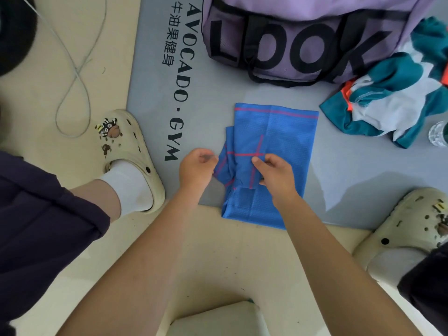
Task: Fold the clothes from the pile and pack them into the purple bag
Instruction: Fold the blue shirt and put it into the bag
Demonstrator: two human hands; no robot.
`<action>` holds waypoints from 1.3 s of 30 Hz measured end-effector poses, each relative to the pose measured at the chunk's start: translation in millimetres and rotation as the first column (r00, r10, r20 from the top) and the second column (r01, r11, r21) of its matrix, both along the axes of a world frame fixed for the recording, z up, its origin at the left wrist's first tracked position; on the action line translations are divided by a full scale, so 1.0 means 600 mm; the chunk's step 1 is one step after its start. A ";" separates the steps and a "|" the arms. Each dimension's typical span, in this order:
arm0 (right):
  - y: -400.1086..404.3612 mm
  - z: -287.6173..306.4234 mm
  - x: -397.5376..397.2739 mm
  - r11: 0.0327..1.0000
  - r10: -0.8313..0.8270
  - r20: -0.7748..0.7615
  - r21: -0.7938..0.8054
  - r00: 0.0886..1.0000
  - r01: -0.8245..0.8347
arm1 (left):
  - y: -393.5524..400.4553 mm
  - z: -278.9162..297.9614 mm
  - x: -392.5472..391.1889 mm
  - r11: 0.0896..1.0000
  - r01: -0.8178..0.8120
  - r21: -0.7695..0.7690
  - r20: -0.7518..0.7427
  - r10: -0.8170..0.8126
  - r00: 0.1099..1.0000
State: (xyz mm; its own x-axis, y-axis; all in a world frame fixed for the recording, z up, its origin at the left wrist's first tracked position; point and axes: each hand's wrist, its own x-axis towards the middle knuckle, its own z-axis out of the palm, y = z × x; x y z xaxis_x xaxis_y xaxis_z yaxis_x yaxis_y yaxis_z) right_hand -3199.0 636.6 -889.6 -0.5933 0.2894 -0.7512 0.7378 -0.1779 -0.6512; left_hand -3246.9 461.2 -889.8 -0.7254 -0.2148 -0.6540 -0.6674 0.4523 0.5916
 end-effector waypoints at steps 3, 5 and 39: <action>0.011 -0.009 0.023 0.974 0.081 0.072 0.208 0.994 -0.094 | 0.013 -0.010 0.000 0.987 0.101 -0.123 -0.032 -0.106 0.994; 0.015 -0.013 0.033 0.860 0.209 0.146 0.443 0.967 -0.253 | 0.022 -0.013 -0.001 0.943 0.239 -0.233 0.013 -0.243 0.970; 0.007 0.025 0.009 0.943 0.228 -0.163 0.282 0.960 -0.176 | 0.038 0.054 -0.009 0.874 0.327 0.359 -0.081 -0.319 0.944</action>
